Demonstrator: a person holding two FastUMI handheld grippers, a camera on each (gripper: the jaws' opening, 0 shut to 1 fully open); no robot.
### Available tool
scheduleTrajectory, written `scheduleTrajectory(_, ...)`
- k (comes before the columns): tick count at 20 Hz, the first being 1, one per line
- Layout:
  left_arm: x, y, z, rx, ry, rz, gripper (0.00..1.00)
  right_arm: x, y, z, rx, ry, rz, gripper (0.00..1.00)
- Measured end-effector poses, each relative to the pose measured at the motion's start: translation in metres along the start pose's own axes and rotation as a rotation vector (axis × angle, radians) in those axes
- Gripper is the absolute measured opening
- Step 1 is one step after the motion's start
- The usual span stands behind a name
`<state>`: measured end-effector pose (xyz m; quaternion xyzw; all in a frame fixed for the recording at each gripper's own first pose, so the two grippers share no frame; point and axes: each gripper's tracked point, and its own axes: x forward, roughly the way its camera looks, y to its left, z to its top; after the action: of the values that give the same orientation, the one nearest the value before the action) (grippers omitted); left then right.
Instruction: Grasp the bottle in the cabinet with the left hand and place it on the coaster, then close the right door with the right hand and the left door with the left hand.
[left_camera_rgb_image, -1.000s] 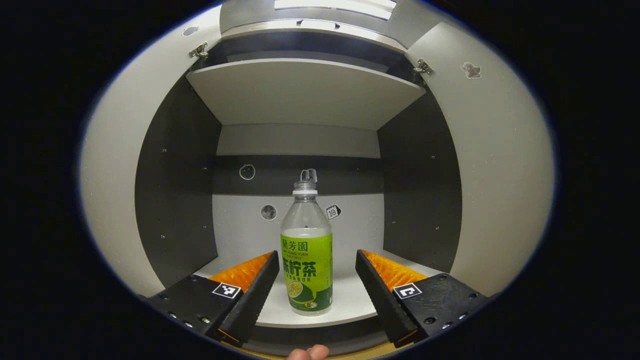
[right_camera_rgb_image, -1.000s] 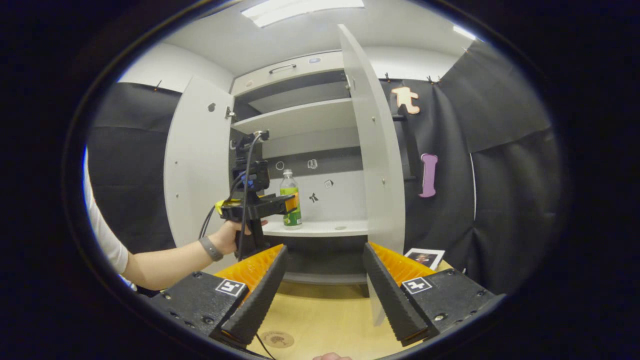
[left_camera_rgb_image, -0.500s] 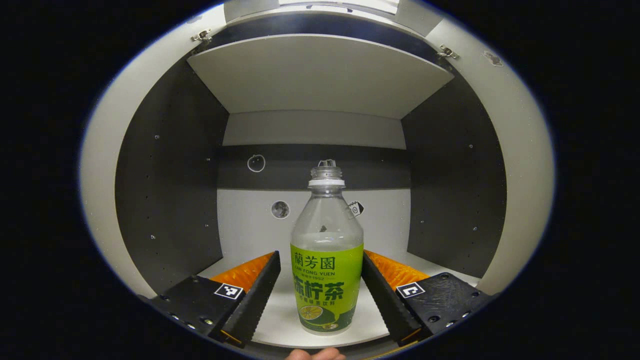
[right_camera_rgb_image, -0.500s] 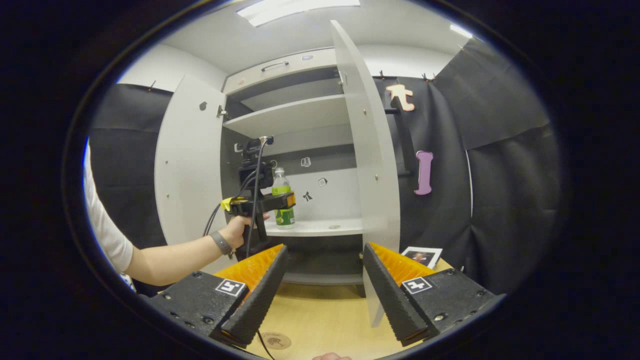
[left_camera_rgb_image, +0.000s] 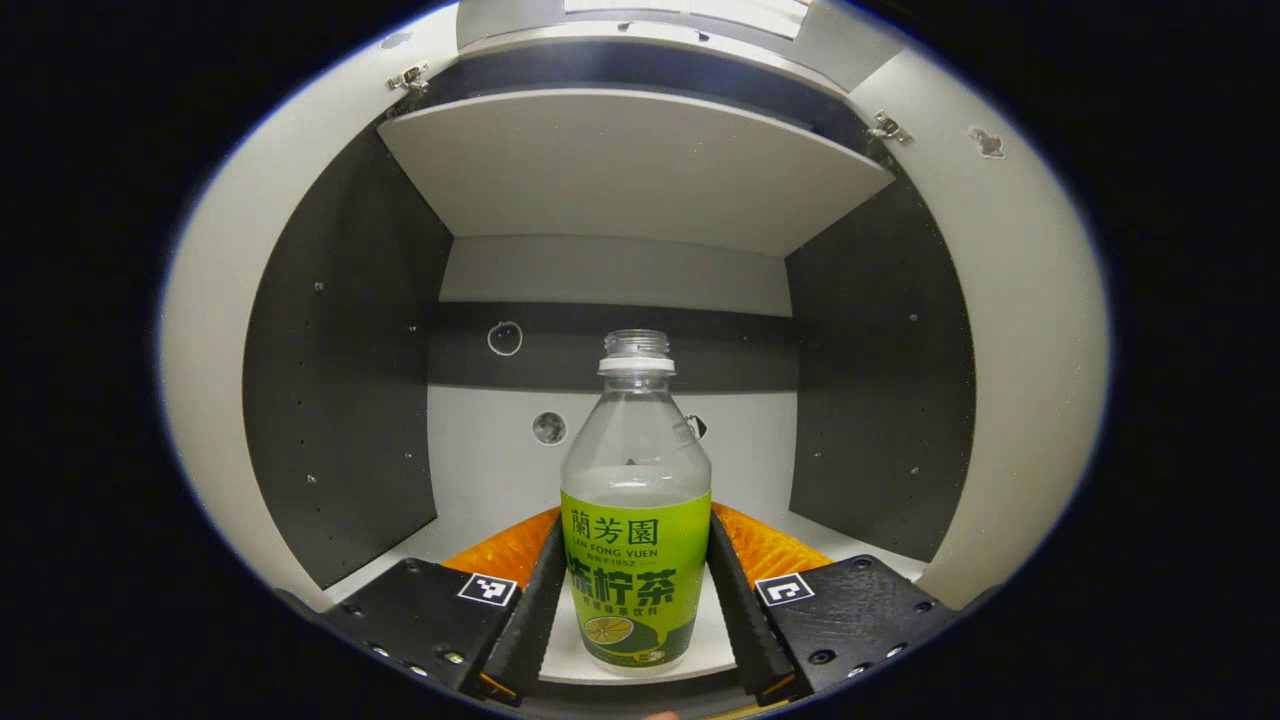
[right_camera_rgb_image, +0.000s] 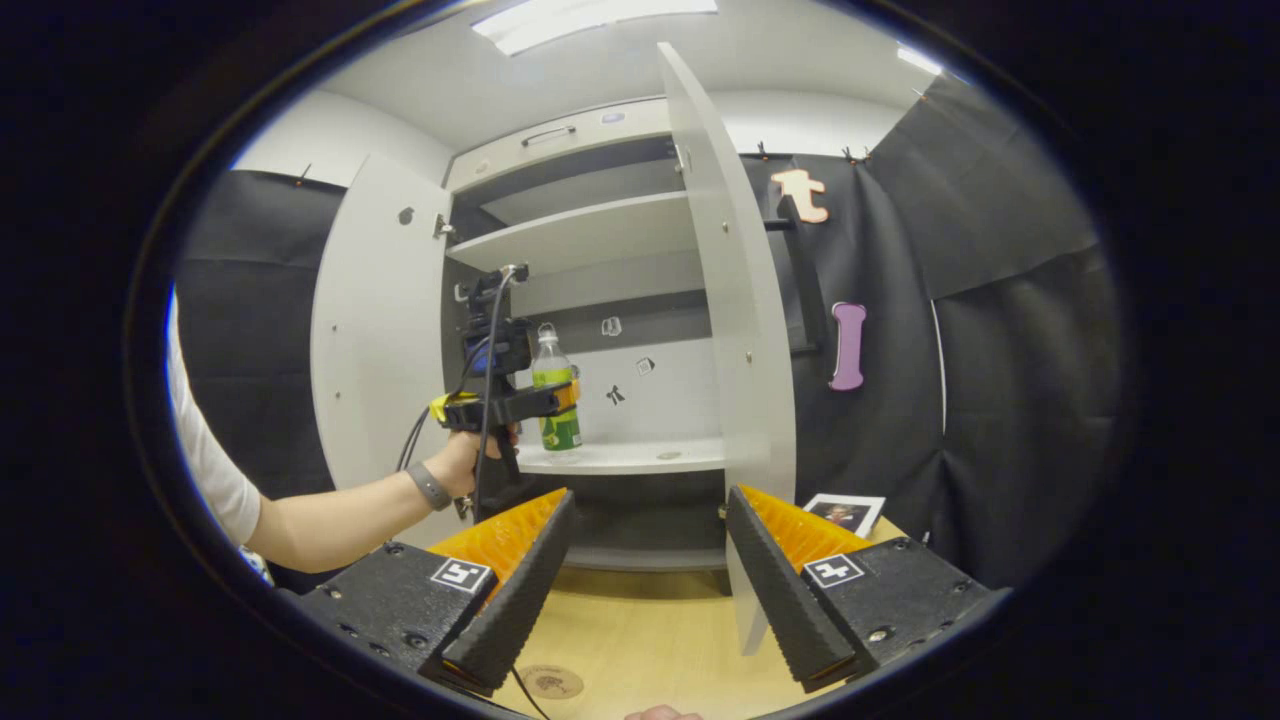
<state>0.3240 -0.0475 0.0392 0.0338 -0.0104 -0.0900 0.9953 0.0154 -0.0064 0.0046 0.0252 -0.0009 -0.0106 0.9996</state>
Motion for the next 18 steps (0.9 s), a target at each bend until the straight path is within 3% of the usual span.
scheduleTrajectory(8, -0.092, -0.030, 0.015, -0.008, -0.018, -0.068, 0.71, -0.008, 0.012, 0.008, 0.003, -0.018, 0.069, 0.99)
scheduleTrajectory(10, -0.115, -0.028, 0.007, 0.014, -0.031, -0.035, 0.71, -0.010, 0.013, 0.011, 0.004, -0.029, 0.086, 0.99)
scheduleTrajectory(12, -0.139, -0.030, -0.013, -0.012, -0.016, -0.025, 0.75, -0.012, 0.018, 0.012, 0.025, -0.032, 0.114, 0.99)
scheduleTrajectory(17, -0.208, -0.035, -0.101, -0.048, 0.083, 0.035, 0.71, -0.015, 0.019, 0.021, 0.029, -0.032, 0.151, 0.99)
scheduleTrajectory(18, -0.223, -0.038, -0.121, -0.039, 0.104, 0.043, 0.71, -0.013, 0.018, 0.023, 0.019, -0.029, 0.150, 0.94)
